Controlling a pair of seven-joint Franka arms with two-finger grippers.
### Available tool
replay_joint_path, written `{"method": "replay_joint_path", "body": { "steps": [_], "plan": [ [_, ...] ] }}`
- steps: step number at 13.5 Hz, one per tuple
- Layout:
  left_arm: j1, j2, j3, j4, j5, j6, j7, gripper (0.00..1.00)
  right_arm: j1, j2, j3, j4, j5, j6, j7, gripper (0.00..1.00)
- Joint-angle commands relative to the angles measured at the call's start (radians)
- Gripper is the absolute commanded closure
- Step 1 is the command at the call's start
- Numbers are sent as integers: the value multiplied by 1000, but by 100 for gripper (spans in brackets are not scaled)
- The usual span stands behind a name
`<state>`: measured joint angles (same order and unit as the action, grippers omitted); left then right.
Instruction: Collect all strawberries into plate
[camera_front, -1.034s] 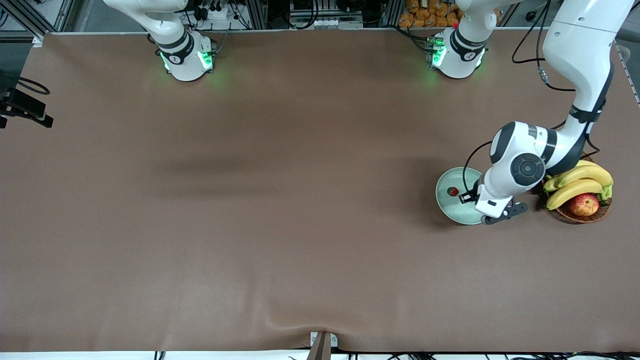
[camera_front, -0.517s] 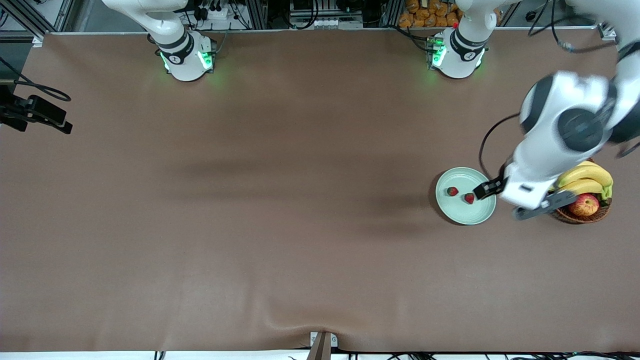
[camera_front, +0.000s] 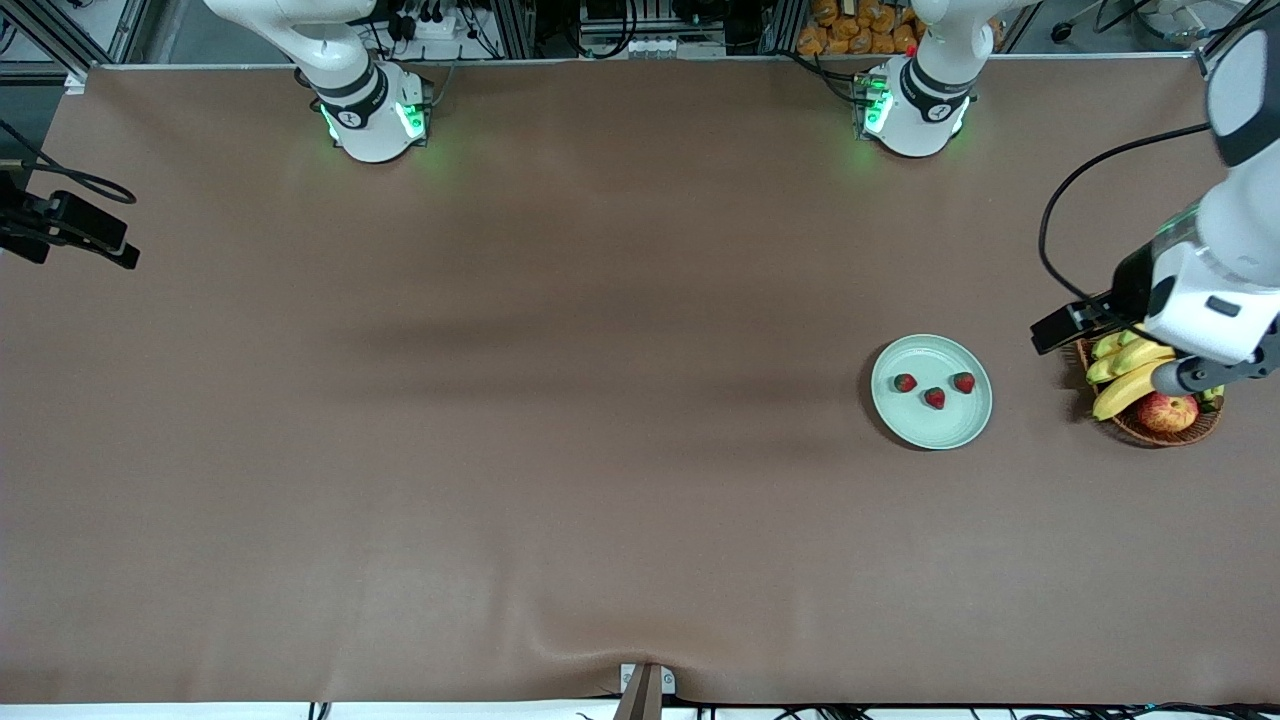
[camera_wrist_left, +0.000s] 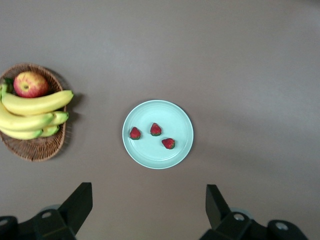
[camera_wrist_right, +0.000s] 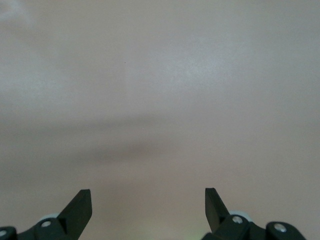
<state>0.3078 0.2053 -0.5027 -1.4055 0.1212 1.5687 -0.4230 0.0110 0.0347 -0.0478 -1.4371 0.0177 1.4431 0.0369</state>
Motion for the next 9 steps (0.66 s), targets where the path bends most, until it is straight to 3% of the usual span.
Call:
{"method": "replay_joint_path", "body": {
  "steps": [1,4,9],
  "plan": [
    [-41,-106,100,-32,-58,-59,149,0,-11,-1,2,12,-8,-4,-58,0],
    [-189,-153,318,-44,-126,-108,225,0,-14,-2,-1,14,-10,-6,-72,0],
    [-262,-280,438,-208,-164,-95,319,0,-20,-3,-1,14,-8,-6,-64,0]
  ]
}}
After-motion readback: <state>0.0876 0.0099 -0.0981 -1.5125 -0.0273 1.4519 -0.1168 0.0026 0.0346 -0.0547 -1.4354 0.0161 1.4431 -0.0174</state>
